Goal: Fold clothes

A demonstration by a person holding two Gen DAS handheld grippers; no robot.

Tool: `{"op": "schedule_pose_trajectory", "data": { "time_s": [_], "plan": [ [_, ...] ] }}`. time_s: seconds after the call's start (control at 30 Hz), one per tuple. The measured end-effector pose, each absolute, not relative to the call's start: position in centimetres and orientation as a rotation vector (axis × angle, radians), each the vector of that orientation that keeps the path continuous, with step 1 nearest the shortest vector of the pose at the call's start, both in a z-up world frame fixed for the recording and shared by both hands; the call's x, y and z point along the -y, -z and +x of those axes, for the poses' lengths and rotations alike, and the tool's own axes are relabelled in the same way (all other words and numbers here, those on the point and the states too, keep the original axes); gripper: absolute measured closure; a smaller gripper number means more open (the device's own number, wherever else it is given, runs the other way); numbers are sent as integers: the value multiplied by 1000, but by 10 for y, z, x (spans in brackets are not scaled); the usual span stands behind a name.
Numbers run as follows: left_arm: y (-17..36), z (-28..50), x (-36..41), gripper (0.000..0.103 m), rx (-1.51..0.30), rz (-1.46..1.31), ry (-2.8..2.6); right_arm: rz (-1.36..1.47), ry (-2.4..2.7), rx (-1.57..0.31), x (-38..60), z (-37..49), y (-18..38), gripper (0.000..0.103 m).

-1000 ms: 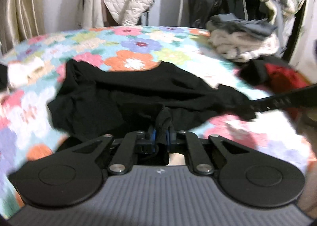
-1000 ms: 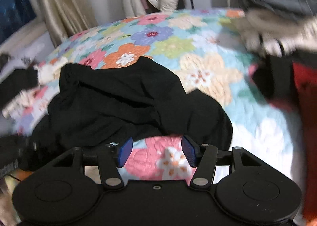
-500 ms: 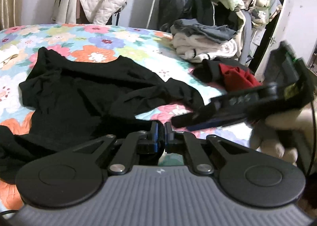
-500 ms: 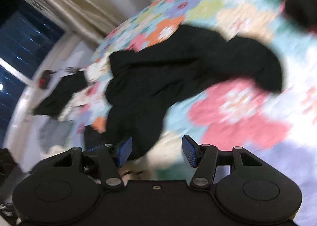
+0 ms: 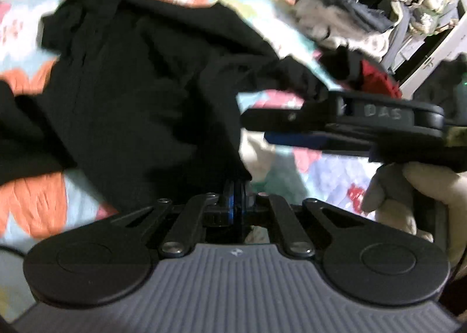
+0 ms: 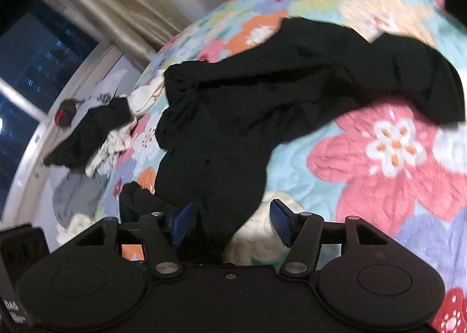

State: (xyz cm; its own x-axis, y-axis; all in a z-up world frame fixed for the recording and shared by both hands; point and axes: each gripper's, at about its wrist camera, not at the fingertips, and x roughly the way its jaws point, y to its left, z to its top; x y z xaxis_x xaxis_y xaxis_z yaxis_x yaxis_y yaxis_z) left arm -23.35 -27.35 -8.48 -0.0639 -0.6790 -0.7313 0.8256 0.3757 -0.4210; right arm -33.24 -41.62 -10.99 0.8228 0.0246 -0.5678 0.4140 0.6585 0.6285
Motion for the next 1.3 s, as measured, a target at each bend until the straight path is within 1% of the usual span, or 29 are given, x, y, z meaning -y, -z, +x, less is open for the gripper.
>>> {"op": "schedule_pose_trajectory", "data": {
  "time_s": [0.13,0.17,0.2,0.23,0.27,0.3,0.33,0.4,0.5,0.6,0.67,0.8,0.9,1.03,1.13,1.17,1.23,1.3],
  "plan": [
    [71,-233,270,96,-1030,232,1231,699,206,-563,399,-316,106,40],
    [66,-230,267,90,-1011,237,1222,655,204,-570,394,-311,106,41],
    [59,-226,262,79,-983,240,1202,613,204,-587,391,-306,107,53],
    [54,-221,256,72,-955,241,1173,573,202,-614,388,-301,108,71],
    [49,-215,250,62,-929,240,1142,544,204,-632,387,-300,109,78],
    [44,-208,244,58,-902,242,1100,514,211,-640,385,-299,108,84],
    [40,-201,238,56,-880,245,1056,484,219,-648,384,-299,107,91],
    [37,-181,225,50,-848,243,945,438,240,-638,384,-307,99,94],
    [38,-151,205,48,-860,198,797,357,301,-618,382,-332,78,95],
    [42,-131,187,46,-924,60,758,240,413,-638,379,-363,56,95],
    [45,-127,188,45,-952,21,779,184,513,-673,380,-384,52,100],
    [55,-133,207,41,-956,98,773,221,625,-754,400,-395,68,100],
    [65,-137,217,38,-964,168,767,242,604,-771,409,-385,72,99],
    [74,-134,214,38,-966,200,715,266,578,-754,412,-385,72,96],
    [73,-132,215,37,-946,224,714,269,579,-727,407,-386,70,90],
    [72,-133,217,36,-930,243,725,265,566,-704,403,-388,66,85],
    [65,-131,221,36,-933,250,777,260,512,-658,399,-393,54,67],
    [54,-124,222,36,-944,239,863,243,418,-624,398,-399,40,65]
  ]
}}
